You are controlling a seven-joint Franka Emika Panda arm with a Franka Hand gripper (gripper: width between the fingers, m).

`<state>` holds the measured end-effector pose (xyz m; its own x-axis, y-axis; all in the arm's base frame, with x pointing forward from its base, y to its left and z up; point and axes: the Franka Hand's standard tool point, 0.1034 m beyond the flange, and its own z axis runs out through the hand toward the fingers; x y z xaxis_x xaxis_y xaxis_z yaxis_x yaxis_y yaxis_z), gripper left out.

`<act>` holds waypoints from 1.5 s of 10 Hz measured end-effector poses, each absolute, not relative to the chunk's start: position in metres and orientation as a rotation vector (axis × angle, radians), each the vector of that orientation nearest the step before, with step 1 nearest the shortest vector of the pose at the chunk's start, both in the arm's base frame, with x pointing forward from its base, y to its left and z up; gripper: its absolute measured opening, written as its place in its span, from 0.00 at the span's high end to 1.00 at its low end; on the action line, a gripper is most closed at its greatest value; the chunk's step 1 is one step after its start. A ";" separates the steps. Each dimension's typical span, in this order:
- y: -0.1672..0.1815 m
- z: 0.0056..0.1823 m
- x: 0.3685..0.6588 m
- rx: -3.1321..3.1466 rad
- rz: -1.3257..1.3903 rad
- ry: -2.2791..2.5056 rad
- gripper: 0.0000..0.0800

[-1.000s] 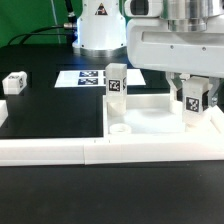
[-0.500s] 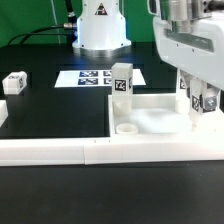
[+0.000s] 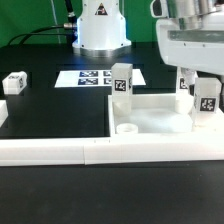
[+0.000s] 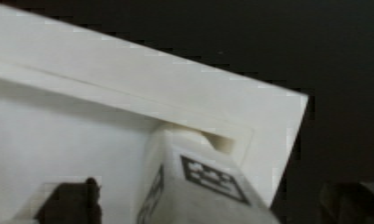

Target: Assemble square table

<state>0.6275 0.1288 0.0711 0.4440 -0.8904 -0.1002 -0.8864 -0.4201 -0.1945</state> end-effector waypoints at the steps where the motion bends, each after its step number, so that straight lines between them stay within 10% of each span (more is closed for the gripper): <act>1: 0.138 0.072 0.624 -2.611 -0.026 1.362 0.19; 11: 0.109 0.067 0.629 -3.021 -0.158 0.112 0.19; 13: 0.108 0.067 0.630 -3.018 -0.155 0.163 0.53; 15: 0.109 0.067 0.629 -2.994 -0.143 0.342 0.64</act>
Offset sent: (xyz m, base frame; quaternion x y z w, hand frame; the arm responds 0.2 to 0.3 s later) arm 0.0000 0.0000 0.0000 0.0000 0.0000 -0.1296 0.9916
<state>0.6293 0.1093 0.0668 0.9700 -0.2298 0.0797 -0.2179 -0.9667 -0.1345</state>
